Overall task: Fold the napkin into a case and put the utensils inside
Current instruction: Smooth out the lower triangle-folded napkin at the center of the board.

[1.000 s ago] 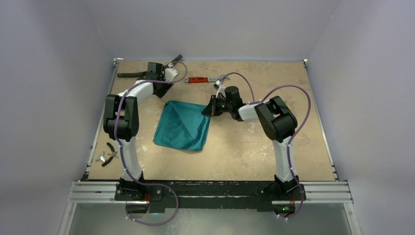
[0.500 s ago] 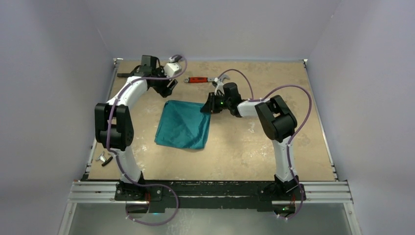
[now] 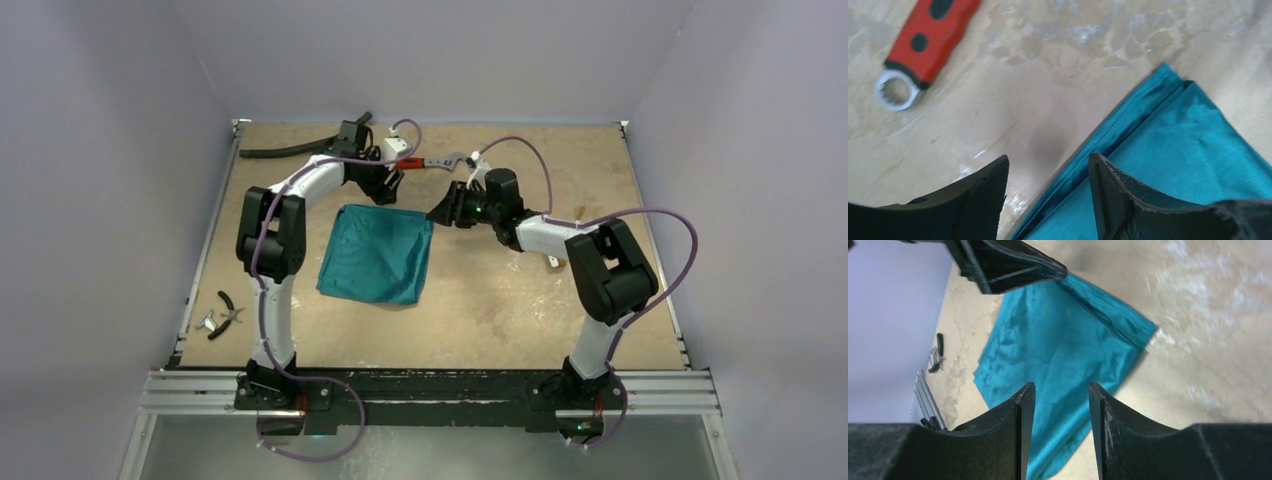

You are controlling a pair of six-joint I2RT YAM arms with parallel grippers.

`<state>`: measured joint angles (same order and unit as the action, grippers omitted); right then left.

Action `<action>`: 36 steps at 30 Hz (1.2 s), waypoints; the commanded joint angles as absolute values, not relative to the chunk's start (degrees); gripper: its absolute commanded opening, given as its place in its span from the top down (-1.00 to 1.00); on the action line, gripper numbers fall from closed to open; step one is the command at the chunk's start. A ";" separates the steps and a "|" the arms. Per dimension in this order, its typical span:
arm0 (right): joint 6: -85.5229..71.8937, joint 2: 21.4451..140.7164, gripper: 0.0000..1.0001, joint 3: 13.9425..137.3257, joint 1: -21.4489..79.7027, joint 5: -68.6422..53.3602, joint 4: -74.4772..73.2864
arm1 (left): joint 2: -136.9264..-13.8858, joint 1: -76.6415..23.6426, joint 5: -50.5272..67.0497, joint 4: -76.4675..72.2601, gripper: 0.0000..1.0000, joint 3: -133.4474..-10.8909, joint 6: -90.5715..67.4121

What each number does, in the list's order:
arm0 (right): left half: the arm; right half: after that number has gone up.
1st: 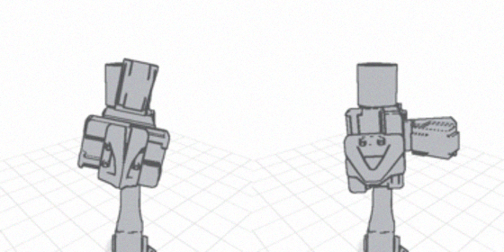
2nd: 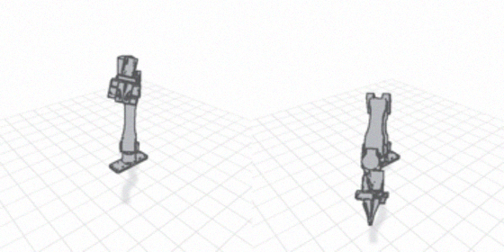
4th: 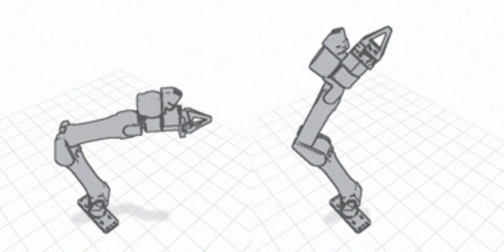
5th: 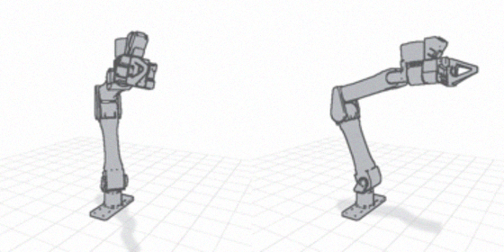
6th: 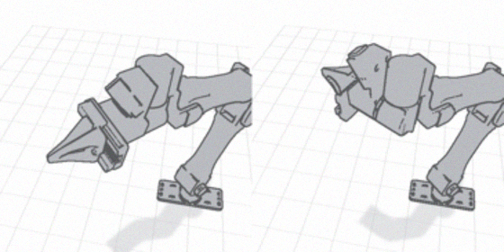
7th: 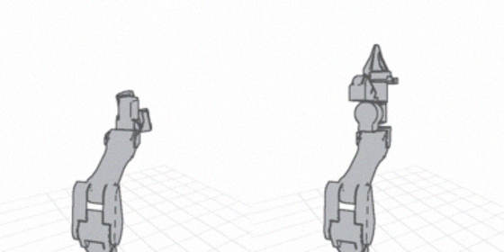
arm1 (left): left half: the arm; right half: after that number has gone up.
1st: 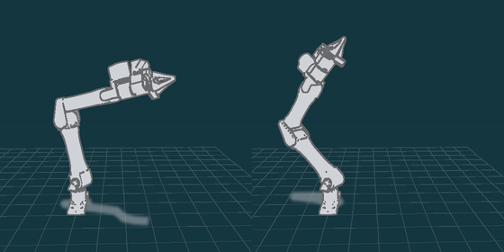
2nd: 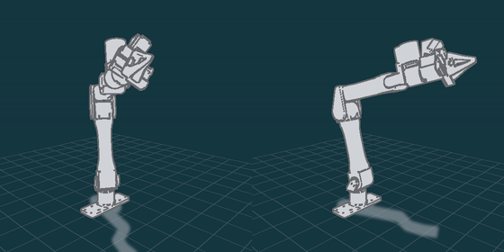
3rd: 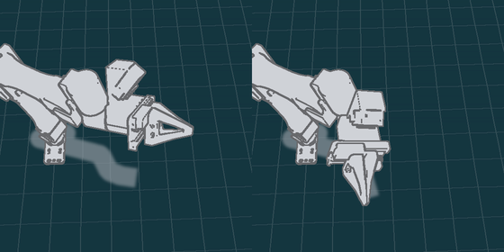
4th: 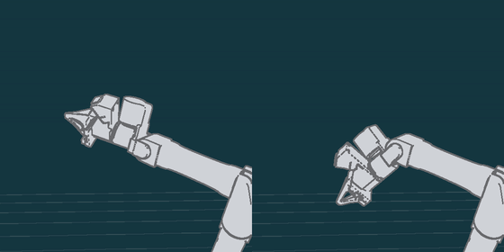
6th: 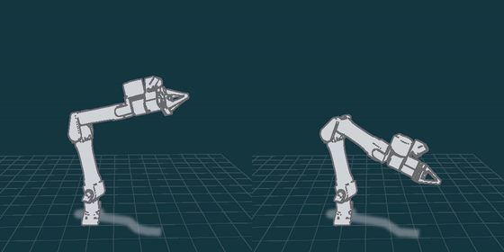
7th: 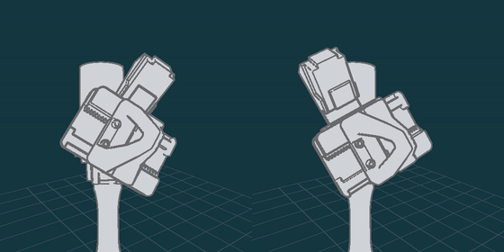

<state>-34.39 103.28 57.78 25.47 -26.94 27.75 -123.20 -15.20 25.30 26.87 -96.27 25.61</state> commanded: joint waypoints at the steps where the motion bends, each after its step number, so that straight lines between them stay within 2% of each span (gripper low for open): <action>1: -36.50 104.64 0.13 54.93 24.30 -25.10 27.64 | -123.52 -17.25 33.21 27.12 -0.16 -99.33 26.83; 5: -37.58 104.57 0.58 52.01 23.04 -27.68 30.42 | -123.21 -19.65 33.73 30.87 -0.13 -99.44 31.96; 10: -42.92 102.61 1.00 44.01 23.52 -28.93 40.14 | -125.30 -22.08 33.66 31.95 -0.12 -100.67 33.64; 15: -46.61 103.56 1.00 39.16 25.53 -30.27 46.47 | -127.35 -23.77 34.97 33.41 -0.09 -103.12 34.00; 22: -48.21 104.45 1.00 38.93 30.61 -29.18 48.32 | -129.37 -25.03 35.39 38.01 -0.04 -105.65 38.39; 26: -48.17 105.97 1.00 39.50 30.94 -29.26 48.16 | -131.39 -25.14 35.80 39.56 0.09 -107.52 38.51; 32: -47.91 107.47 1.00 39.61 31.35 -29.28 48.30 | -132.53 -25.40 35.42 39.54 0.20 -107.67 38.76; 36: -48.97 109.02 1.00 38.48 31.93 -29.84 50.86 | -132.65 -25.40 35.08 38.71 0.36 -107.00 38.79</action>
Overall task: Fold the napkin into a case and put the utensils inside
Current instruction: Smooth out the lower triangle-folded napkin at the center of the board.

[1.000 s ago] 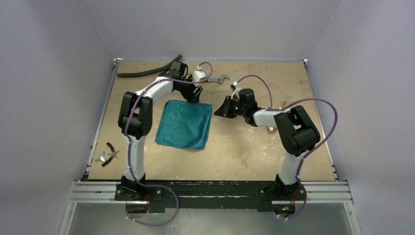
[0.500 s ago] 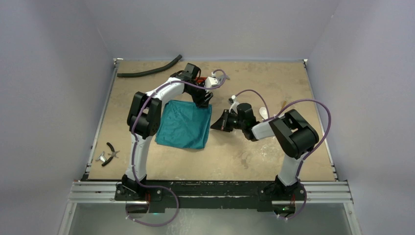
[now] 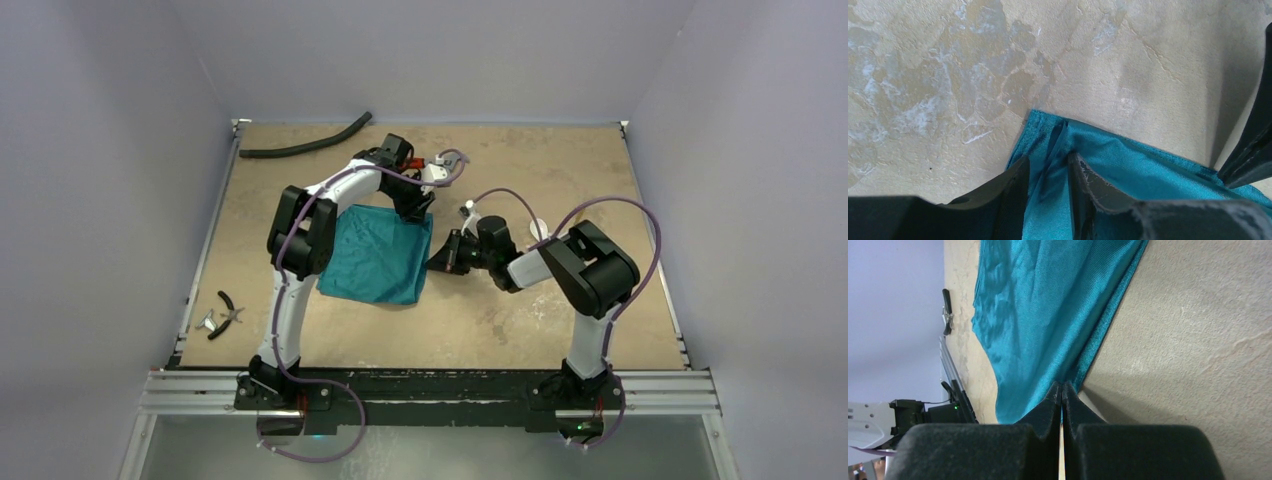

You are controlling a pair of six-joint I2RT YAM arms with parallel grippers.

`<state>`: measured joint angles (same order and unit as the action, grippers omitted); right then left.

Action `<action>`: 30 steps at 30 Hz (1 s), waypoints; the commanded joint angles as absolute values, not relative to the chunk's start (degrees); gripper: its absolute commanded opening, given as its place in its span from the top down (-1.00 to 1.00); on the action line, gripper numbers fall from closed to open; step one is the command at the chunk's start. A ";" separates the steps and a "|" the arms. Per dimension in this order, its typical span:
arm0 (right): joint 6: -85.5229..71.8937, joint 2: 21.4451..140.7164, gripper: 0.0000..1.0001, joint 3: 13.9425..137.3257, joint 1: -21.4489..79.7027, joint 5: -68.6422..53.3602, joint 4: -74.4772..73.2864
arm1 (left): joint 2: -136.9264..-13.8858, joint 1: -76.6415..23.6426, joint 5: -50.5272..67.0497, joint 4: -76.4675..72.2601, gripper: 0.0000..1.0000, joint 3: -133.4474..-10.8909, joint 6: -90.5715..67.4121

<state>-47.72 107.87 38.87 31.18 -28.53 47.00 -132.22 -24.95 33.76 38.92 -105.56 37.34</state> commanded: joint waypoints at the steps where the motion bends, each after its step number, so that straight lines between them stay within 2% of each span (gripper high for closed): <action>1: -49.71 109.30 1.00 38.00 32.14 -30.11 52.21 | -132.67 -25.43 34.85 38.23 0.42 -106.70 38.58; 8: -49.81 109.20 1.00 37.47 32.61 -30.07 52.34 | -132.60 -25.41 34.47 36.69 0.86 -106.63 37.24; 10: -49.60 109.24 1.00 37.53 32.61 -29.78 51.93 | -132.46 -25.45 34.54 36.44 0.93 -106.68 36.87; 14: -48.54 109.59 1.00 37.44 32.65 -29.16 50.89 | -132.03 -25.39 34.63 36.49 1.00 -106.42 36.39; 30: -45.71 108.06 1.00 35.83 33.00 -26.63 45.98 | -131.35 -24.00 35.51 31.59 1.00 -105.94 31.02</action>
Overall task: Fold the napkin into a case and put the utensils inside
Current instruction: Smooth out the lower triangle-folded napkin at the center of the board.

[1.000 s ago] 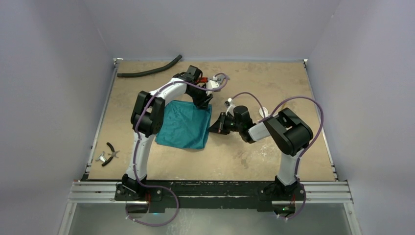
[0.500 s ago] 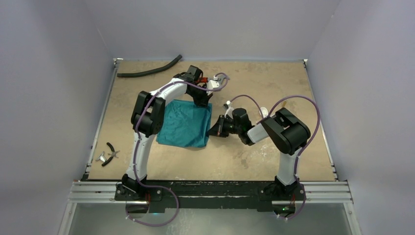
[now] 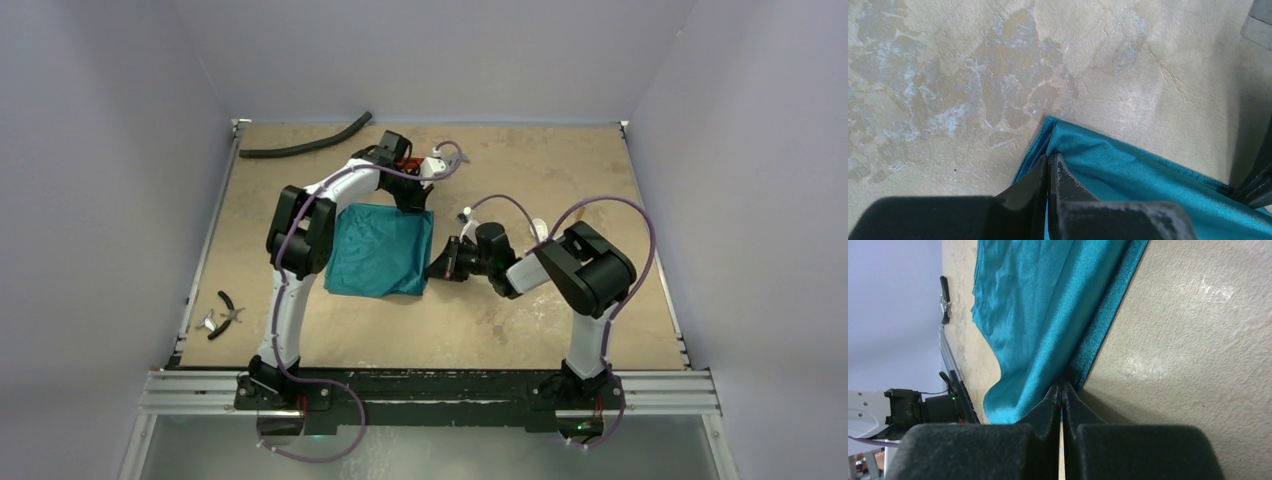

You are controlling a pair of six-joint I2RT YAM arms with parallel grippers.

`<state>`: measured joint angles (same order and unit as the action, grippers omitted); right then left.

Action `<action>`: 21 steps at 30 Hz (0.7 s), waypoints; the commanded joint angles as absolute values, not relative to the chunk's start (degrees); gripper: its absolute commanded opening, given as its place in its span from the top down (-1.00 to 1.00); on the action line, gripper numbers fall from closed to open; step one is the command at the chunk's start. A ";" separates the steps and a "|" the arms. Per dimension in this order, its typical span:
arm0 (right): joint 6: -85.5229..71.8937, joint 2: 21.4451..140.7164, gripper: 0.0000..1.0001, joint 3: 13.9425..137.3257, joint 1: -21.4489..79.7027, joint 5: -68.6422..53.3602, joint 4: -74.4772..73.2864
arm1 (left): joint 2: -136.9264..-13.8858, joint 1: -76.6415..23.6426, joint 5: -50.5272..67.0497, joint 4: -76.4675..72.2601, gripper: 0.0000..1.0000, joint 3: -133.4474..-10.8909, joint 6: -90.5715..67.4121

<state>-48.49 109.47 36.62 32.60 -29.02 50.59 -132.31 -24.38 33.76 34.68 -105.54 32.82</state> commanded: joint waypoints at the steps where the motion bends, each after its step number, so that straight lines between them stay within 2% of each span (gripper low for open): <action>1: -45.45 107.84 1.00 36.05 33.02 -26.62 45.41 | -131.52 -24.02 35.28 31.48 1.00 -105.87 31.31; 6: -42.72 102.45 0.99 38.19 32.89 -26.69 37.16 | -131.58 -25.27 31.64 31.51 1.00 -104.12 34.41; 8: -40.66 98.62 0.83 39.82 32.78 -25.05 33.44 | -131.51 -25.69 30.61 31.55 1.00 -103.47 35.22; 14: -37.78 89.53 0.62 40.76 32.78 -20.72 27.50 | -131.53 -26.00 29.44 31.59 1.00 -102.60 35.86; 16: -39.38 89.08 0.63 40.04 33.14 -23.10 31.08 | -131.49 -26.02 29.58 31.26 1.00 -102.40 35.57; 21: -43.38 95.25 0.78 40.89 36.26 -26.36 38.04 | -131.57 -26.02 29.51 31.20 1.00 -102.16 34.91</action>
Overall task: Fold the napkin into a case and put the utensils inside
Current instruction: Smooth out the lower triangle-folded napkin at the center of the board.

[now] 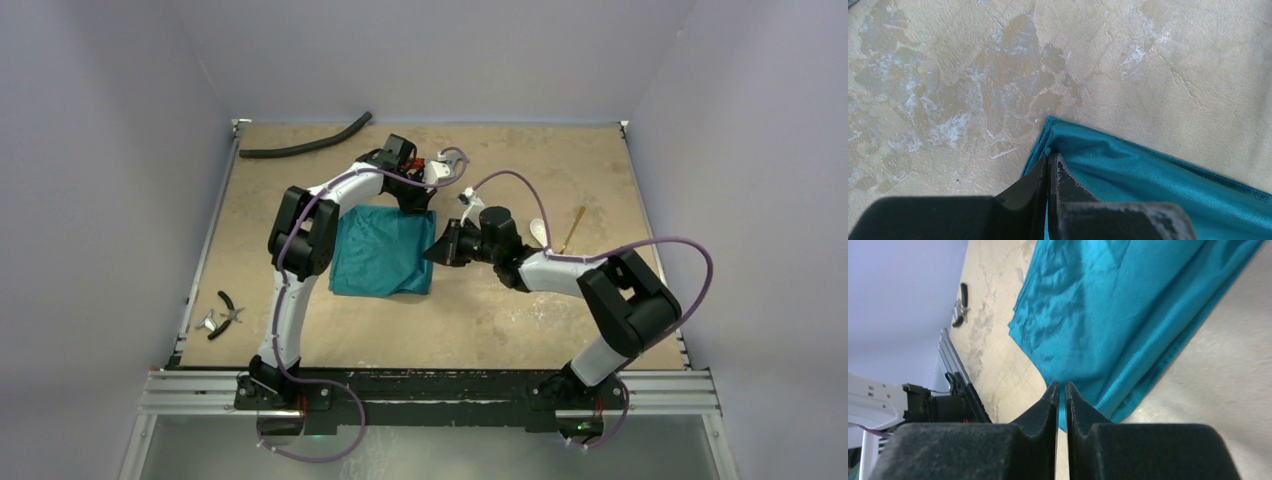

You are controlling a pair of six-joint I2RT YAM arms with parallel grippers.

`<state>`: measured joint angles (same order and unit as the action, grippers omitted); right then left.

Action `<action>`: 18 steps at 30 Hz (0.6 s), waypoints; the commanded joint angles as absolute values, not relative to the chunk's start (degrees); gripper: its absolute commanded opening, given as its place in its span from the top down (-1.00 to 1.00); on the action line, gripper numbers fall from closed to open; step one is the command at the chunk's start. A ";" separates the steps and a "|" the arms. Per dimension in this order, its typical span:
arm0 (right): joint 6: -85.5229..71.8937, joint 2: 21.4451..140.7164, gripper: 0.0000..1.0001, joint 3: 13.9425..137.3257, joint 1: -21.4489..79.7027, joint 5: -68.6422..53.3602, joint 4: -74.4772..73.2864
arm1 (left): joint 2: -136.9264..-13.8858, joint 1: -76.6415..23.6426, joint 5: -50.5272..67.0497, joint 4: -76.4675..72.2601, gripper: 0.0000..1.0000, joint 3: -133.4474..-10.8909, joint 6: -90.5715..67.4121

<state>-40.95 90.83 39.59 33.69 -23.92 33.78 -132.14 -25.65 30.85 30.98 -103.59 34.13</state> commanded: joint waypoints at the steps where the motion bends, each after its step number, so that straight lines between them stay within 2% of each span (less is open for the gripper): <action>1: -44.28 96.39 0.79 40.98 36.58 -26.71 39.48 | -131.53 -26.03 29.28 31.16 1.00 -102.07 34.94; 5: -44.31 98.86 0.88 41.65 37.17 -26.73 40.22 | -131.33 -26.19 28.05 30.95 0.89 -101.55 34.84; 8: -43.78 98.39 0.94 40.02 37.20 -26.48 39.21 | -130.76 -26.18 26.75 30.08 0.65 -100.80 34.43; 13: -43.50 98.38 0.99 36.89 36.87 -26.78 38.74 | -129.36 -26.20 25.10 27.70 0.40 -98.73 33.50; 18: -42.71 101.03 1.00 36.64 36.65 -27.24 39.15 | -128.51 -25.46 22.61 26.60 0.36 -99.19 32.18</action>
